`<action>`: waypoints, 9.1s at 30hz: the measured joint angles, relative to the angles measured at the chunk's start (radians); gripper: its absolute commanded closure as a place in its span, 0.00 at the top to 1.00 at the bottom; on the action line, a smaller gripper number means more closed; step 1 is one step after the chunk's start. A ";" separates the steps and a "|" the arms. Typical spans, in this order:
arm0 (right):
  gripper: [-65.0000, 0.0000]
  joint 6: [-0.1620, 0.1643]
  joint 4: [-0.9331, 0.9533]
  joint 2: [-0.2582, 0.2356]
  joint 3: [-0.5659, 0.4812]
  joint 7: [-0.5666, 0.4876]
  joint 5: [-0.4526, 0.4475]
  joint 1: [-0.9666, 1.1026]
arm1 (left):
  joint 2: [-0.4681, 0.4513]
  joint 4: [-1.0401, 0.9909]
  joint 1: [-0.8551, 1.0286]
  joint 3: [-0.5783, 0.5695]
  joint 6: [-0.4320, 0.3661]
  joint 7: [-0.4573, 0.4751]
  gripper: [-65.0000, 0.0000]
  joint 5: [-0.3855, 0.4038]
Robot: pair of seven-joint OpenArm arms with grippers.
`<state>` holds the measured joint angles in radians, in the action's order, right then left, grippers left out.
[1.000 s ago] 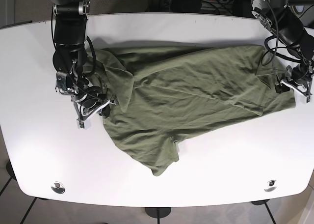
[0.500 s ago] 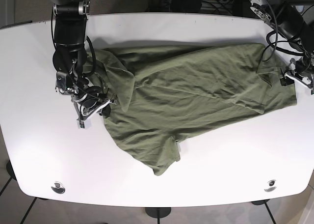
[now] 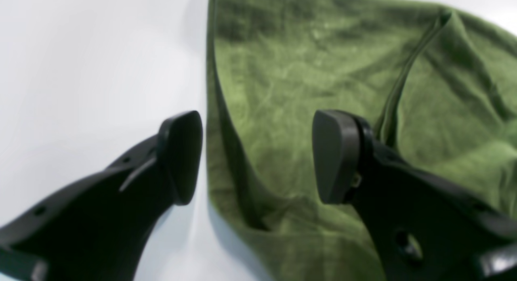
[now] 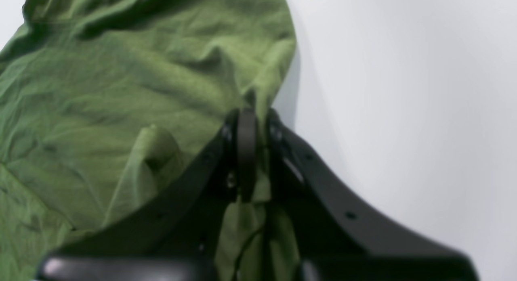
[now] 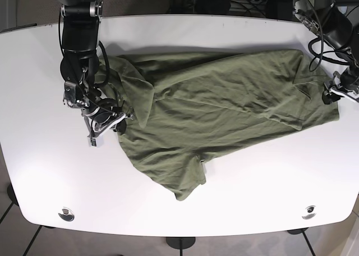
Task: Fold the T-shirt properly
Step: 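Lift the hem with both grippers and shake the shirt out, then lay the shirt down and drag it flat with both grippers, then grasp the shirt's side edge with both grippers at its two ends, then fold the held edge over onto the shirt with both grippers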
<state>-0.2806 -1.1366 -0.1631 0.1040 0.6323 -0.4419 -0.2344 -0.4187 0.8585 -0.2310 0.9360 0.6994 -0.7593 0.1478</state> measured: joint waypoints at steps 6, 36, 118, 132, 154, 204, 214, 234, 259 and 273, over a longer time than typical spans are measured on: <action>0.03 0.000 -0.032 0.003 0.012 0.032 0.013 0.006 | 0.011 0.000 -0.013 -0.001 0.001 -0.014 0.61 0.005; 0.03 -0.006 -0.374 -0.043 0.011 0.092 0.019 -0.085 | 0.028 0.543 -0.106 -0.345 0.005 -0.134 0.00 0.074; 0.03 -0.040 -0.833 -0.001 0.281 0.289 -0.104 0.547 | 0.049 0.766 0.377 -0.121 0.008 -0.112 0.00 0.220; 0.52 -0.037 -0.801 -0.061 0.283 0.285 -0.094 0.705 | -0.020 0.621 0.438 -0.121 0.004 -0.063 0.65 0.213; 0.72 -0.264 -0.863 0.035 0.406 0.314 -0.087 0.785 | 0.059 0.752 0.618 -0.178 0.001 0.159 0.70 0.084; 0.77 -0.274 -0.492 -0.016 0.355 0.328 0.187 0.187 | 0.119 0.804 0.360 -0.249 0.004 0.047 0.43 -0.066; 0.77 -0.277 0.116 -0.035 0.245 0.082 0.336 -0.208 | 0.114 0.704 0.197 -0.250 0.005 0.050 0.43 -0.073; 0.06 -0.270 0.255 -0.010 0.237 0.006 0.341 -0.224 | 0.031 -0.129 -0.336 -0.528 -0.300 0.183 0.80 -0.066; 0.03 -0.266 0.229 -0.006 0.237 -0.046 0.342 -0.220 | 0.078 -0.235 -0.364 -0.555 -0.189 0.325 0.00 -0.069; 0.03 -0.264 -0.462 -0.003 0.232 0.182 0.330 0.053 | 0.144 0.444 -0.093 -0.451 -0.122 0.006 0.00 -0.024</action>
<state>-0.5449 -1.5986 -0.1665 0.3355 0.8139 -0.1120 -0.1818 -0.2749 1.3022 -0.3237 0.4854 0.5774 -0.7532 0.1234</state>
